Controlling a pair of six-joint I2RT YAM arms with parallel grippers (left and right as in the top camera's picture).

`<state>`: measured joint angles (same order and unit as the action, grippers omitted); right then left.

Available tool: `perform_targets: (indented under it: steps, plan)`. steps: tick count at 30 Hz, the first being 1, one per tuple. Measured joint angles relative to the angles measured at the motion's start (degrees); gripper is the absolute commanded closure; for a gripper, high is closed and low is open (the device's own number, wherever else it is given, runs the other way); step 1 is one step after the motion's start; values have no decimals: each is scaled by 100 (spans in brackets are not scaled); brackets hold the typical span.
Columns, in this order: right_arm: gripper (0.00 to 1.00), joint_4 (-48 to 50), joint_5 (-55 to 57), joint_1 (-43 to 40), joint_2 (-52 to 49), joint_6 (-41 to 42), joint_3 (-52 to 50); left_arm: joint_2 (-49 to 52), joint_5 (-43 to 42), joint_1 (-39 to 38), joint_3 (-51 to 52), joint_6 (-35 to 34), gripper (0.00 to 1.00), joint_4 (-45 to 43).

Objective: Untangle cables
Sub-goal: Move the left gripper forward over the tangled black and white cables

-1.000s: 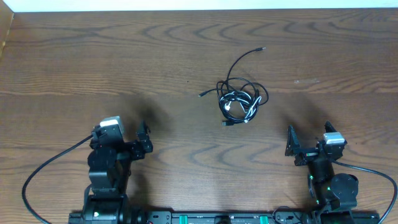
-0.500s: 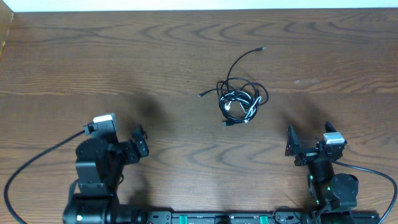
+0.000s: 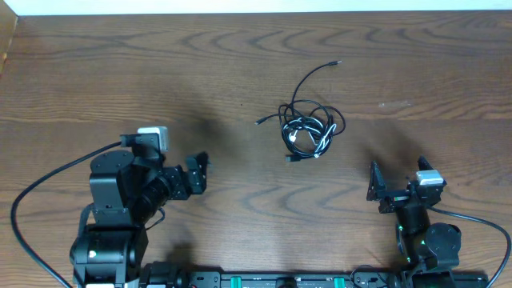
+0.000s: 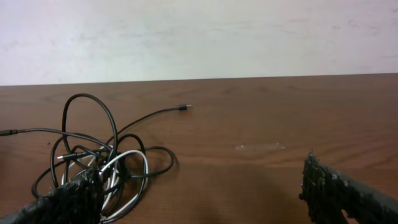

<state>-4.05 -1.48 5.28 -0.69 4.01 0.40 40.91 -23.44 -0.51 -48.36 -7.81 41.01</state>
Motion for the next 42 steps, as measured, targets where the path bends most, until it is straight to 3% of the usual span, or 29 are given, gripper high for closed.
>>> perform_targets:
  steps: [7,19,29,42]
  plan:
    - [1,2,0,0,0,0,0,59,-970,0,0,-369,2,-245]
    - [1,2,0,0,0,0,0,1176,-1113,-175,0,-1204,2,-597]
    - [1,2,0,0,0,0,0,1934,-15,-1447,0,-1773,2,-1375]
    - [1,2,0,0,0,0,0,2308,280,-2035,0,-2356,2,-1825]
